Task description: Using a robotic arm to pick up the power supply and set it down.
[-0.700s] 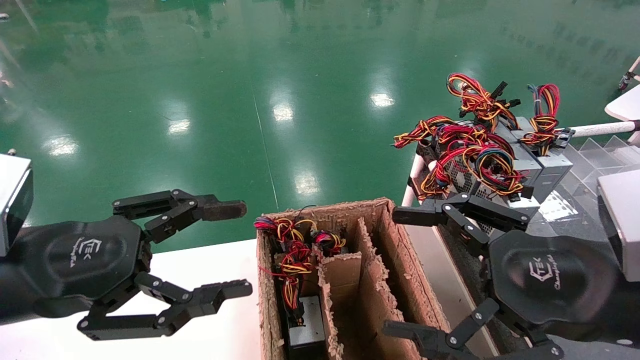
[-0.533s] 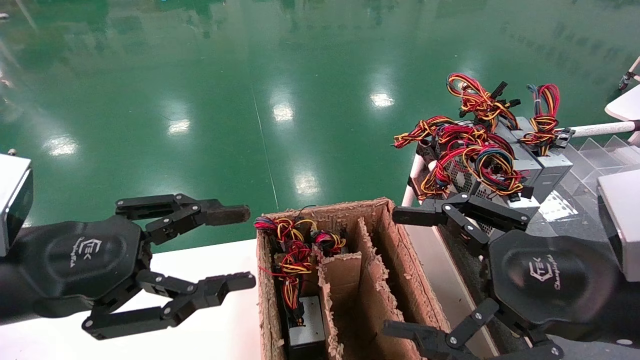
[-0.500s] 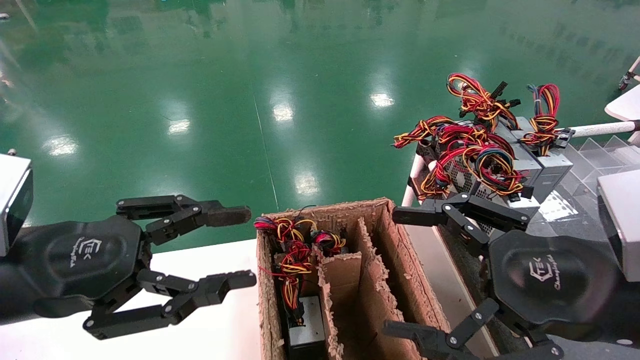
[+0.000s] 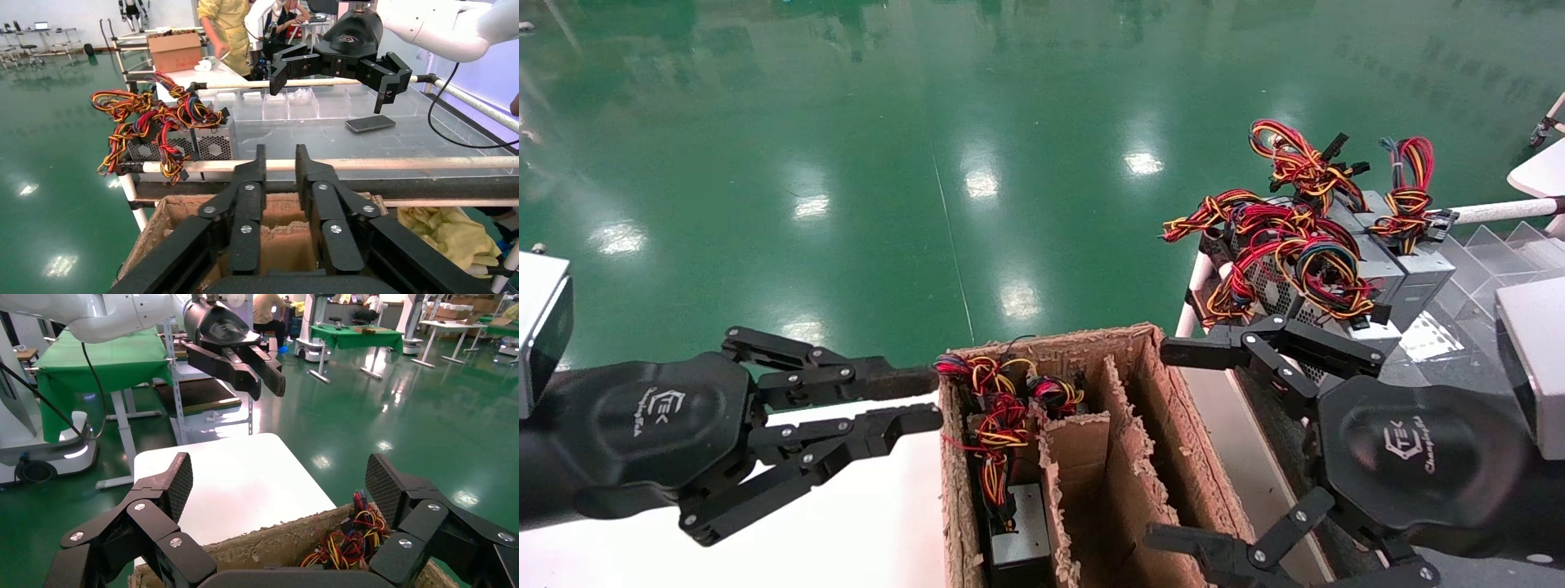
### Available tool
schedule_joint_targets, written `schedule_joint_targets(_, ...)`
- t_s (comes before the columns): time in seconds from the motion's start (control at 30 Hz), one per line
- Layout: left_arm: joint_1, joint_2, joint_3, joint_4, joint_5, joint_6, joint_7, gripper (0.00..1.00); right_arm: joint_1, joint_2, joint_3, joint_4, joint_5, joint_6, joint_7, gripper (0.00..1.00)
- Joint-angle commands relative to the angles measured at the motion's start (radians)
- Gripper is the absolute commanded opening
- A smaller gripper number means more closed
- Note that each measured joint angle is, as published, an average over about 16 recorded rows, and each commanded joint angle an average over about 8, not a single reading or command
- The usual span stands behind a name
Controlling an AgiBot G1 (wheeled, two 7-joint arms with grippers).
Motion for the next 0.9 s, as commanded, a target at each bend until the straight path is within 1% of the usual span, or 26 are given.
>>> schedule_joint_targets(0.03,0.000,0.000,0.000,0.000,0.000,0.000,0.000,0.00,0.000,0.000,0.000,0.000,0.000,0.000,0.000,1.00)
schedule_joint_targets(0.13,0.000,0.000,0.000,0.000,0.000,0.000,0.000,0.00,0.000,0.000,0.000,0.000,0.000,0.000,0.000,1.00)
schedule_joint_targets(0.17,0.000,0.000,0.000,0.000,0.000,0.000,0.000,0.06,0.000,0.000,0.000,0.000,0.000,0.000,0.000,1.00)
schedule_joint_targets(0.4,0.000,0.000,0.000,0.000,0.000,0.000,0.000,0.94,0.000,0.000,0.000,0.000,0.000,0.000,0.000,1.00)
schedule_joint_targets(0.43,0.000,0.000,0.000,0.000,0.000,0.000,0.000,1.00,0.000,0.000,0.000,0.000,0.000,0.000,0.000,1.00)
schedule_joint_targets(0.9,0.000,0.000,0.000,0.000,0.000,0.000,0.000,1.00,0.000,0.000,0.000,0.000,0.000,0.000,0.000,1.00)
